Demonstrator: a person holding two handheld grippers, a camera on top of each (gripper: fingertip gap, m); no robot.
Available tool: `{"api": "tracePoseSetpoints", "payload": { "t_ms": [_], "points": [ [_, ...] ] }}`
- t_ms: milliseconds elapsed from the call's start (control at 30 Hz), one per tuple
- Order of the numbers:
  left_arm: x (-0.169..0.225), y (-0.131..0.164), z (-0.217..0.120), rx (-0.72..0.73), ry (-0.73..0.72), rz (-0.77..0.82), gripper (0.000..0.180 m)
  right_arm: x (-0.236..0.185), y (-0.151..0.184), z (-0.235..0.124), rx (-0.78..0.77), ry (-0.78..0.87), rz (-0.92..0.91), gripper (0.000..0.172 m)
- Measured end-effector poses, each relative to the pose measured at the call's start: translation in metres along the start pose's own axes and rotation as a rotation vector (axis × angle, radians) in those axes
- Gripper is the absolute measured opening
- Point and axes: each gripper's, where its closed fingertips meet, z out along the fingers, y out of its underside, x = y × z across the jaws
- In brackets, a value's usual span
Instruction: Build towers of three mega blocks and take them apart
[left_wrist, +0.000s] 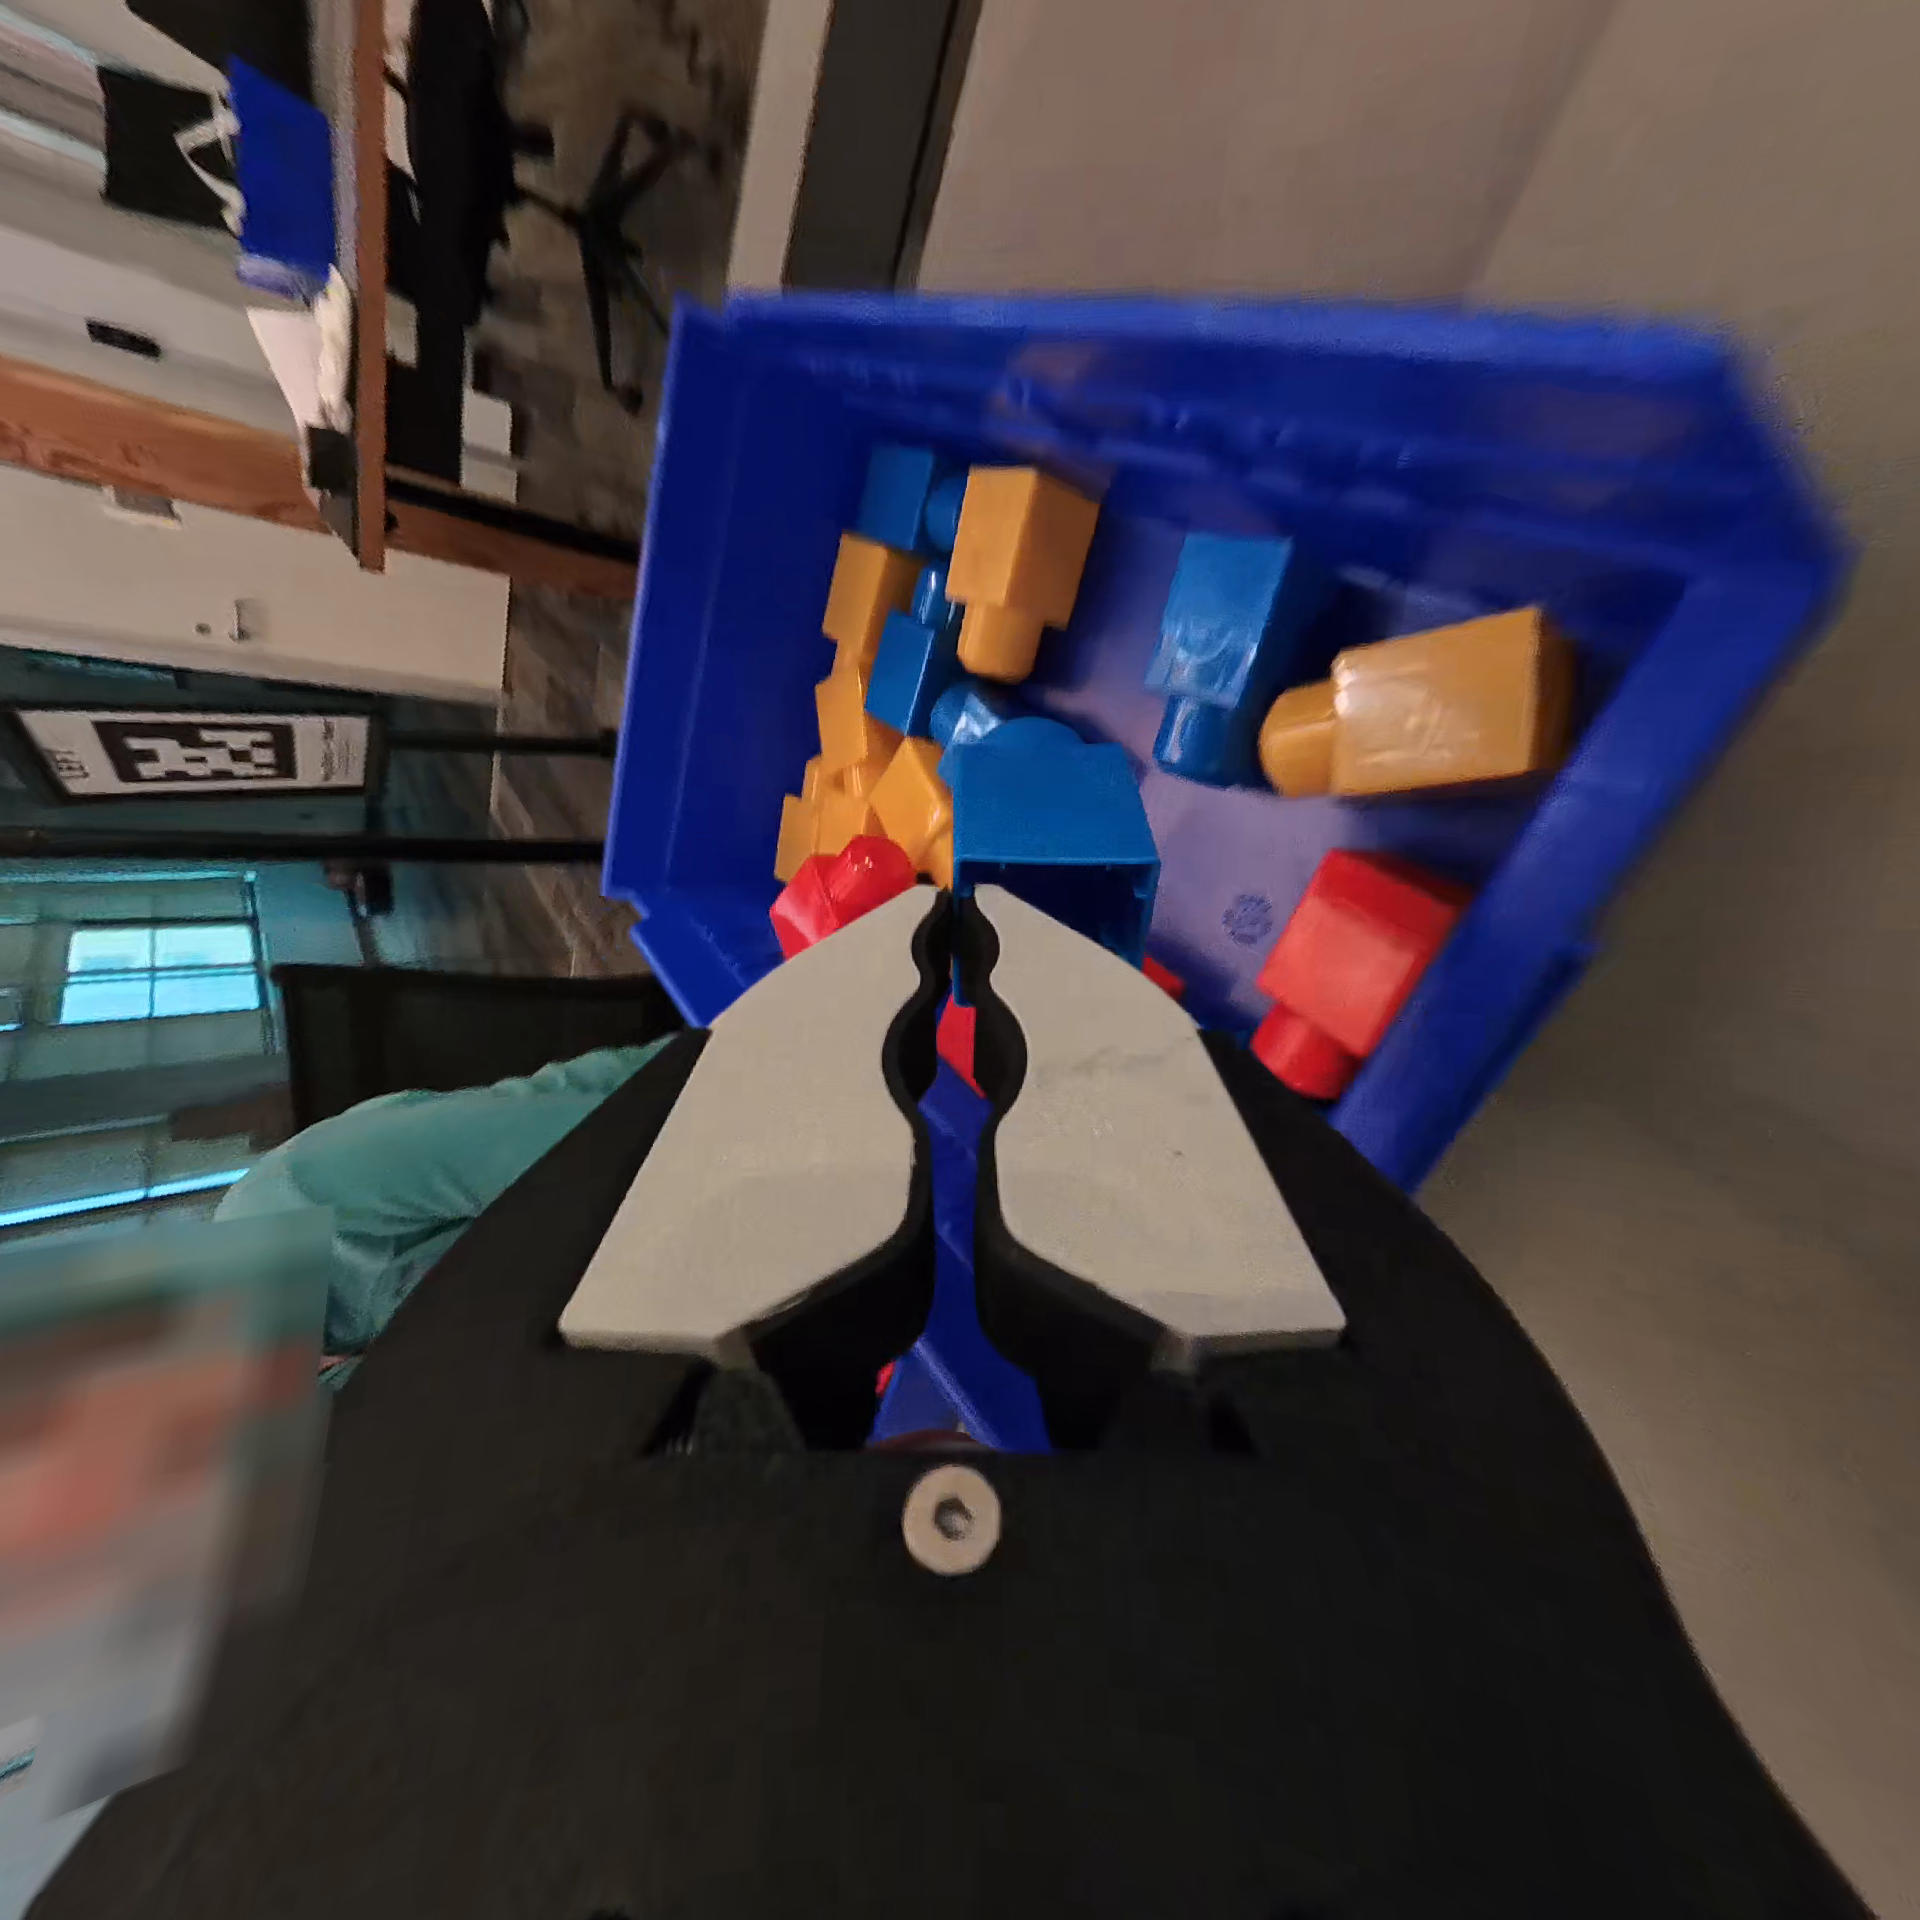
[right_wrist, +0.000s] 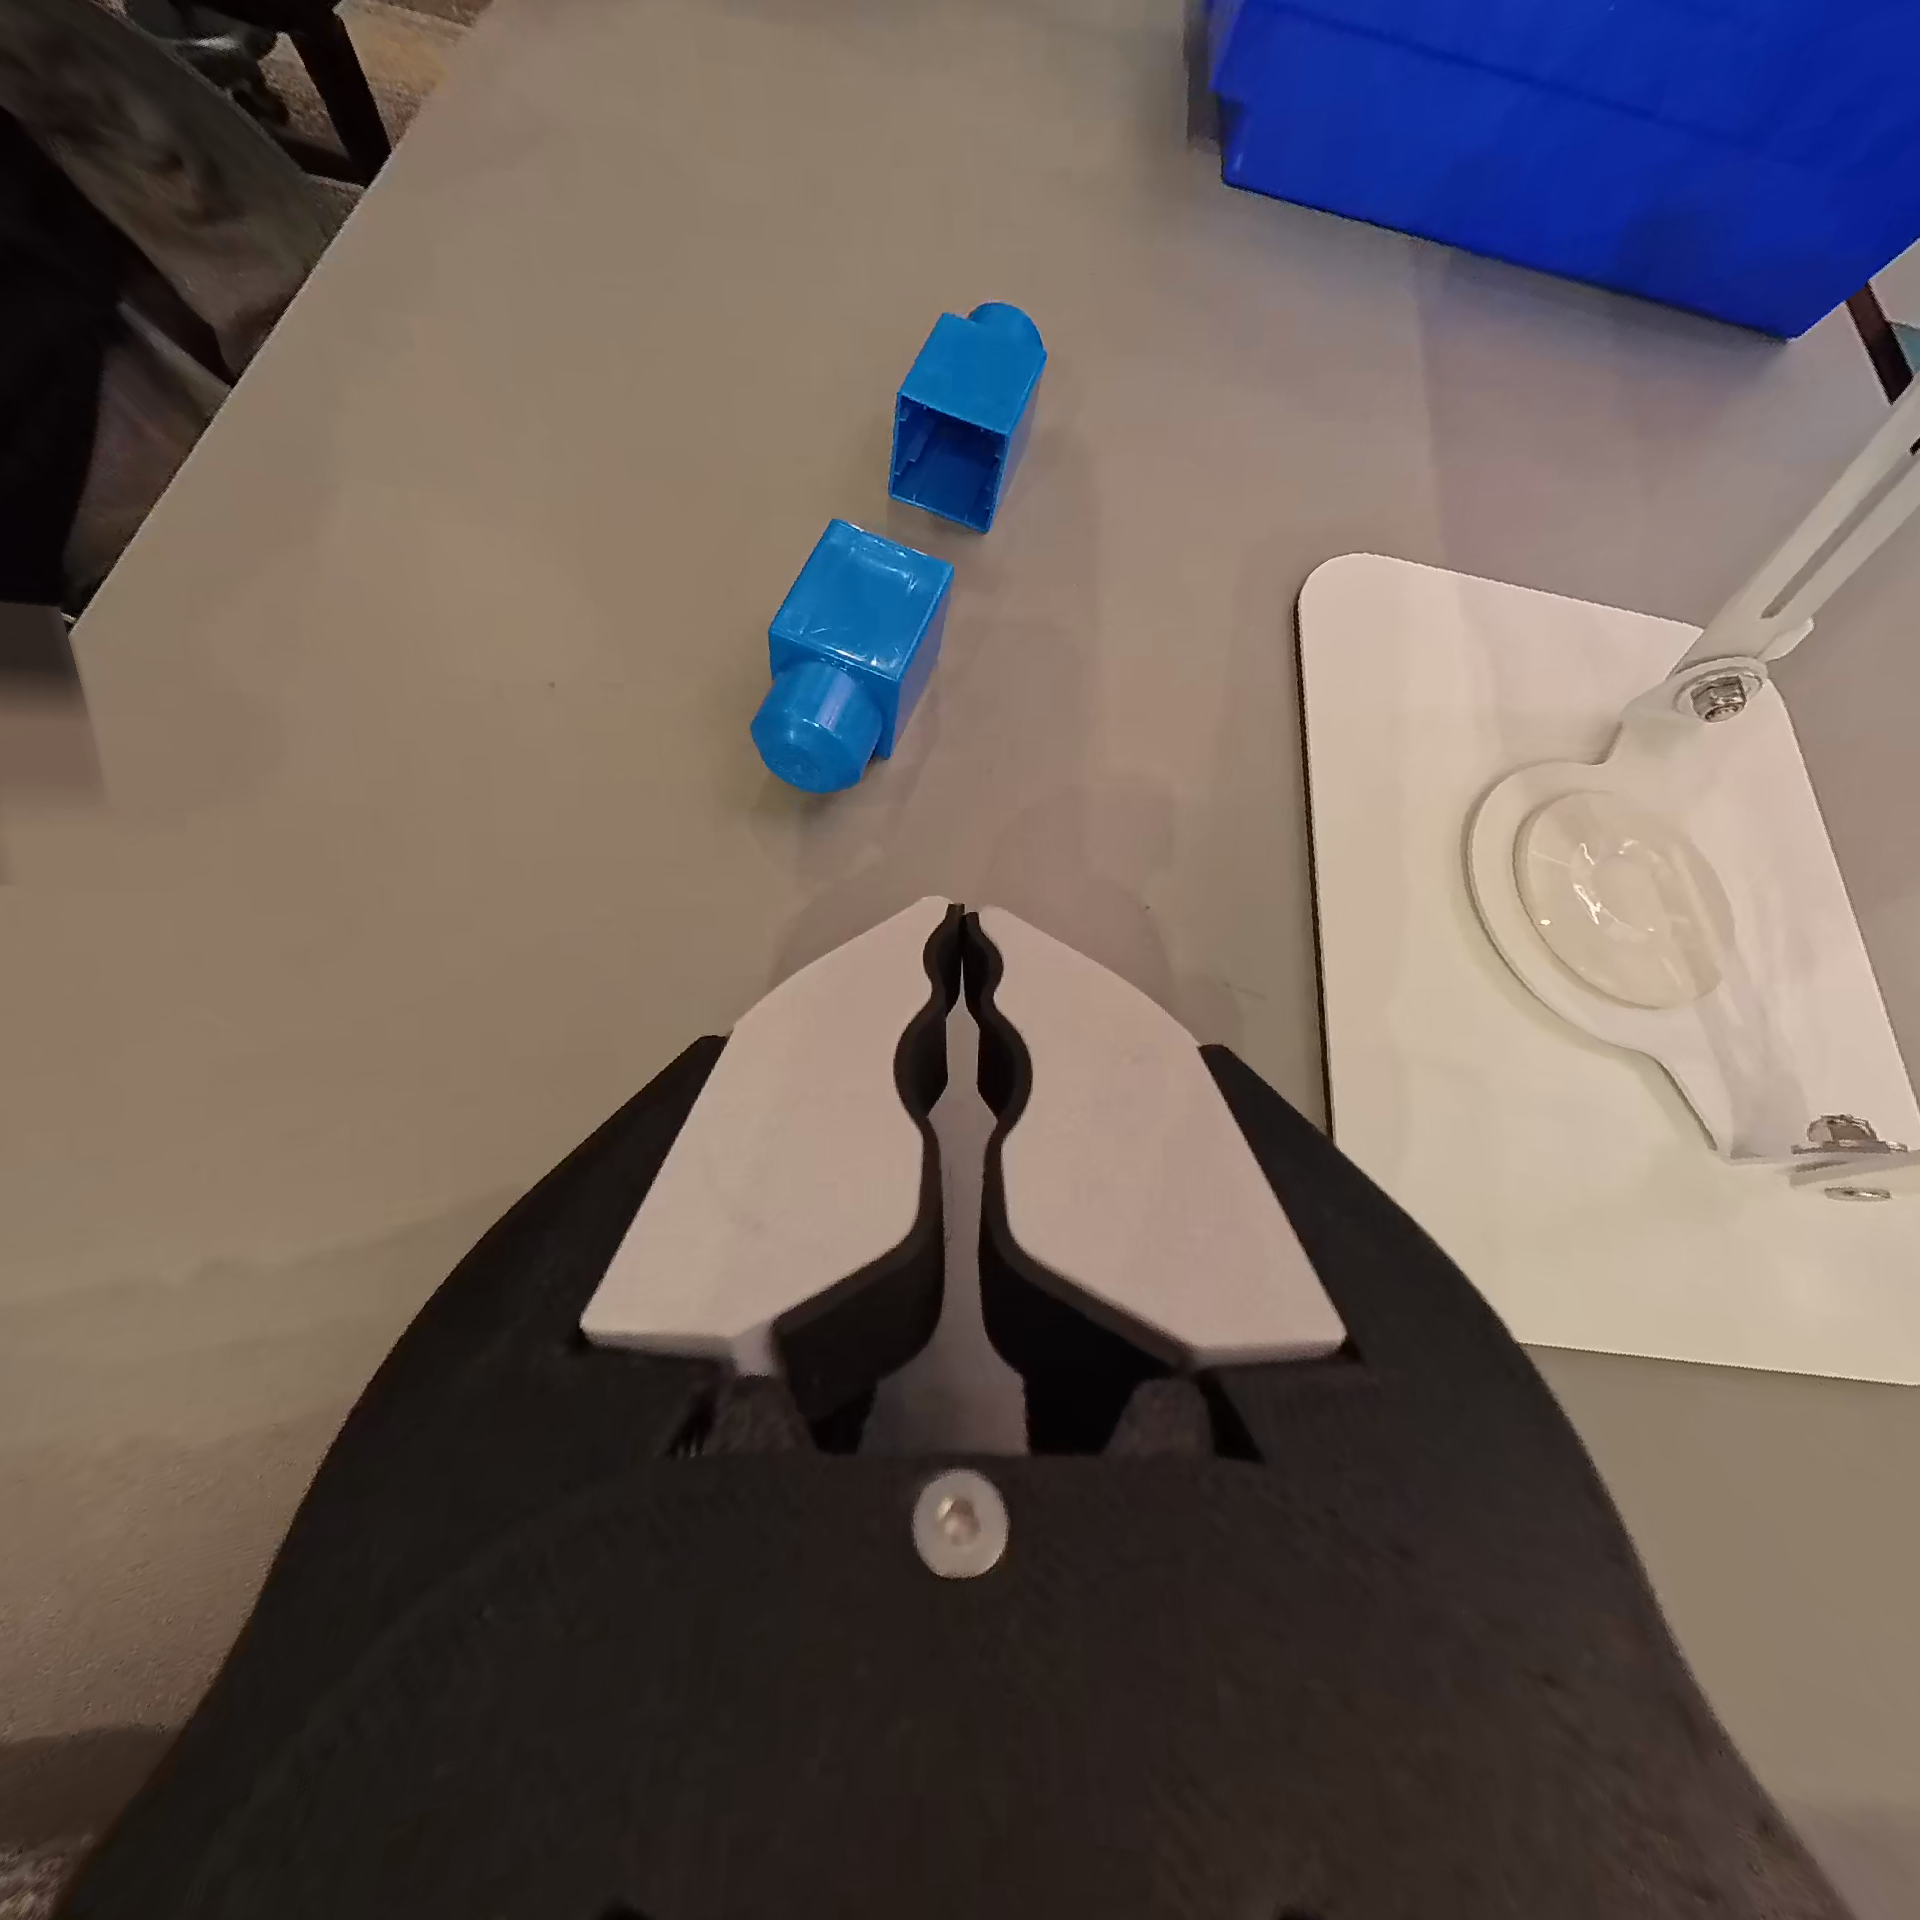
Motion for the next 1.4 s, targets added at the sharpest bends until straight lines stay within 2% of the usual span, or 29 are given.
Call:
{"api": "tracePoseSetpoints", "payload": {
  "t_ms": [100,233,500,633,833,933,1033,1233,1400],
  "points": [
    [0.018,-0.034,-0.03,0.158,0.062,-0.049,0.0,0.0,0.0,0.0,0.002,0.0,0.001,0.0],
    [0.061,-0.082,-0.058,0.353,0.18,-0.082,0.0,0.001,-0.001,0.0,0.006,0.005,0.002,0.0],
    [0.154,-0.139,-0.073,0.546,0.401,-0.135,0.0,0.002,-0.001,-0.002,0.01,0.014,0.005,0.0],
    [0.18,-0.146,-0.062,0.547,0.45,-0.186,0.0,0.002,-0.001,-0.002,0.01,0.015,0.001,0.0],
    [0.2,-0.142,-0.041,0.519,0.492,-0.258,0.0,0.002,-0.003,-0.003,0.014,0.02,-0.004,0.0],
    [0.201,-0.149,-0.039,0.562,0.542,-0.334,0.0,0.001,-0.003,-0.003,0.012,0.019,-0.006,0.0],
    [0.21,-0.147,-0.029,0.504,0.555,-0.288,0.0,0.001,-0.003,-0.003,0.011,0.019,-0.005,0.0],
    [0.217,-0.154,-0.026,0.493,0.596,-0.29,0.001,0.001,-0.003,-0.003,0.01,0.019,-0.005,0.0],
    [0.226,-0.149,-0.02,0.426,0.638,-0.276,0.025,0.001,-0.003,-0.003,0.01,0.019,-0.005,0.0]
  ]
}}
